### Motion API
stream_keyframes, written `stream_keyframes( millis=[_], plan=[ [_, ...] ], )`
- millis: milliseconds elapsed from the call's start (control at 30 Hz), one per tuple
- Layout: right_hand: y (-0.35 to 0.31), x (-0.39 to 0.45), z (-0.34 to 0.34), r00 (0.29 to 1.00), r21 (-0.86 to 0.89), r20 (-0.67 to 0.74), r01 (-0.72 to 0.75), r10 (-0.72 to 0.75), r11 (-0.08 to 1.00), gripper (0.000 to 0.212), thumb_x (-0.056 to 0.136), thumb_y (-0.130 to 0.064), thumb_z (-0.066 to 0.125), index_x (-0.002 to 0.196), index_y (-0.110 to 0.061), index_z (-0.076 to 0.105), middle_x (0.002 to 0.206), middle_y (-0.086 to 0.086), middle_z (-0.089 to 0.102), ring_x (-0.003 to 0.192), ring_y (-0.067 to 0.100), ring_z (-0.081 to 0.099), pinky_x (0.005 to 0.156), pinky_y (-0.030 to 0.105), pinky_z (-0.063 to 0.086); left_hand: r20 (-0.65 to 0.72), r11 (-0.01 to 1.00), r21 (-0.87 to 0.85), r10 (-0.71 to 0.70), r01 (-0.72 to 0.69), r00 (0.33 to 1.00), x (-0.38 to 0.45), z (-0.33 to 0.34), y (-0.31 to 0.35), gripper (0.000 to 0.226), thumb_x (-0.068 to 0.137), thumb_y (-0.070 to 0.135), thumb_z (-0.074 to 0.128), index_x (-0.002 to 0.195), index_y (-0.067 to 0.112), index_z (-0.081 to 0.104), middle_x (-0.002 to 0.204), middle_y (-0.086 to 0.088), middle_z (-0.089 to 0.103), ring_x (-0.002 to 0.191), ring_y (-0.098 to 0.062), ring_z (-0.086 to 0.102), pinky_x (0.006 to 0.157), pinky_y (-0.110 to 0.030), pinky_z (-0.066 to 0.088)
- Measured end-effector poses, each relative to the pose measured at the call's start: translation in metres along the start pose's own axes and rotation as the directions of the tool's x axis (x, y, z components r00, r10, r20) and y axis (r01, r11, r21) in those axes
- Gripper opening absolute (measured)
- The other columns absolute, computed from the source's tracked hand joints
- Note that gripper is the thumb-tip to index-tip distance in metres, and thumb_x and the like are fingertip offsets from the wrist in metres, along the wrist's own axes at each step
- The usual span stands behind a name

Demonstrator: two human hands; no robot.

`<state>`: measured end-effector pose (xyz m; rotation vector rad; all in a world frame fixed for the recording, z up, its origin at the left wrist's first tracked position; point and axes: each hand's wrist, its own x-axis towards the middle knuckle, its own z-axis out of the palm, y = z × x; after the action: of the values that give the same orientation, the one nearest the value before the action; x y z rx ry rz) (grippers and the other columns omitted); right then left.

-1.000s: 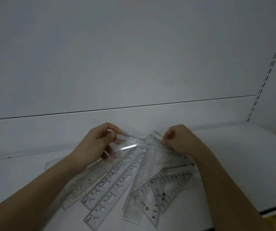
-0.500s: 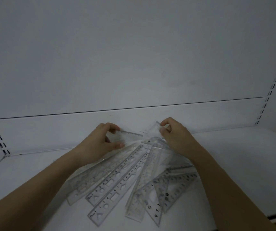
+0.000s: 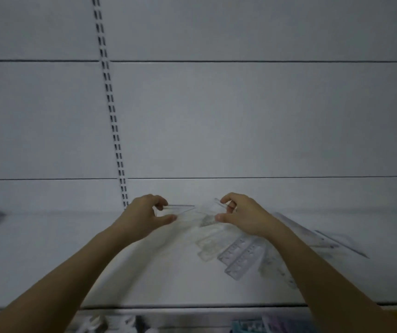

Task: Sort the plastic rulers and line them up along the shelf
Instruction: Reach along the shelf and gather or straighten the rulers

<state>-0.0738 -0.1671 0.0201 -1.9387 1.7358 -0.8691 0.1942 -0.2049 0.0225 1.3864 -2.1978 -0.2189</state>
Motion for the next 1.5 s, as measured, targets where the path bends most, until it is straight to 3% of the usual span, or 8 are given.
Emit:
stream_keyframes(
  millis=[233, 467, 767, 1067, 1200, 1500],
  plan=[
    [-0.142, 0.0, 0.096, 0.981, -0.033, 0.13, 0.149, -0.143, 0.988, 0.049, 0.084, -0.046, 0.069, 0.124, -0.023, 0.054, 0.105, -0.004, 0.058, 0.089, 0.01, 0.056, 0.068, 0.019, 0.041, -0.039, 0.985, 0.059, -0.16, 0.162, 0.986, -0.107, -0.108, -0.11, 0.053, 0.082, 0.048, 0.068, 0.127, 0.022, 0.055, 0.122, 0.003, 0.06, 0.094, -0.009, 0.057, 0.08, -0.021, 0.044],
    [-0.285, -0.001, 0.205, 0.917, -0.075, 0.251, 0.339, -0.311, 0.938, 0.049, 0.086, -0.04, 0.069, 0.127, -0.02, 0.053, 0.111, -0.005, 0.057, 0.093, 0.012, 0.054, 0.072, 0.022, 0.039, -0.132, 0.93, 0.078, -0.347, 0.359, 0.928, -0.228, -0.205, -0.22, 0.056, 0.083, 0.043, 0.069, 0.131, 0.021, 0.051, 0.13, 0.002, 0.054, 0.11, -0.013, 0.055, 0.094, -0.028, 0.047],
    [-0.425, 0.007, 0.315, 0.825, -0.003, 0.323, 0.49, -0.463, 0.872, 0.048, 0.083, -0.035, 0.073, 0.123, -0.018, 0.055, 0.107, -0.004, 0.059, 0.092, 0.012, 0.056, 0.067, 0.017, 0.041, -0.253, 0.835, 0.102, -0.503, 0.54, 0.826, -0.325, -0.3, -0.319, 0.055, 0.082, 0.039, 0.072, 0.129, 0.02, 0.053, 0.124, 0.002, 0.051, 0.107, -0.014, 0.052, 0.092, -0.029, 0.049],
    [-0.513, 0.059, 0.422, 0.752, 0.085, 0.376, 0.553, -0.541, 0.829, 0.045, 0.084, -0.036, 0.072, 0.122, -0.02, 0.053, 0.106, -0.004, 0.058, 0.087, 0.009, 0.054, 0.065, 0.016, 0.039, -0.322, 0.772, 0.133, -0.559, 0.621, 0.764, -0.349, -0.359, -0.42, 0.055, 0.078, 0.038, 0.076, 0.125, 0.02, 0.056, 0.119, 0.004, 0.054, 0.095, -0.009, 0.055, 0.078, -0.019, 0.045],
    [-0.553, 0.094, 0.473, 0.733, 0.159, 0.381, 0.549, -0.564, 0.821, 0.045, 0.084, -0.036, 0.072, 0.122, -0.02, 0.053, 0.108, -0.003, 0.058, 0.088, 0.009, 0.055, 0.066, 0.017, 0.039, -0.313, 0.733, 0.185, -0.587, 0.654, 0.747, -0.345, -0.394, -0.472, 0.058, 0.077, 0.041, 0.077, 0.126, 0.019, 0.056, 0.122, 0.002, 0.056, 0.1, -0.012, 0.056, 0.083, -0.024, 0.049],
    [-0.62, 0.175, 0.541, 0.759, 0.224, 0.321, 0.52, -0.567, 0.824, 0.038, 0.084, -0.033, 0.072, 0.115, -0.02, 0.056, 0.108, -0.002, 0.06, 0.088, 0.012, 0.056, 0.064, 0.019, 0.039, -0.373, 0.71, 0.207, -0.579, 0.673, 0.725, -0.299, -0.469, -0.579, 0.061, 0.075, 0.045, 0.077, 0.127, 0.018, 0.058, 0.122, 0.001, 0.059, 0.093, -0.012, 0.056, 0.081, -0.022, 0.045]
  ],
)
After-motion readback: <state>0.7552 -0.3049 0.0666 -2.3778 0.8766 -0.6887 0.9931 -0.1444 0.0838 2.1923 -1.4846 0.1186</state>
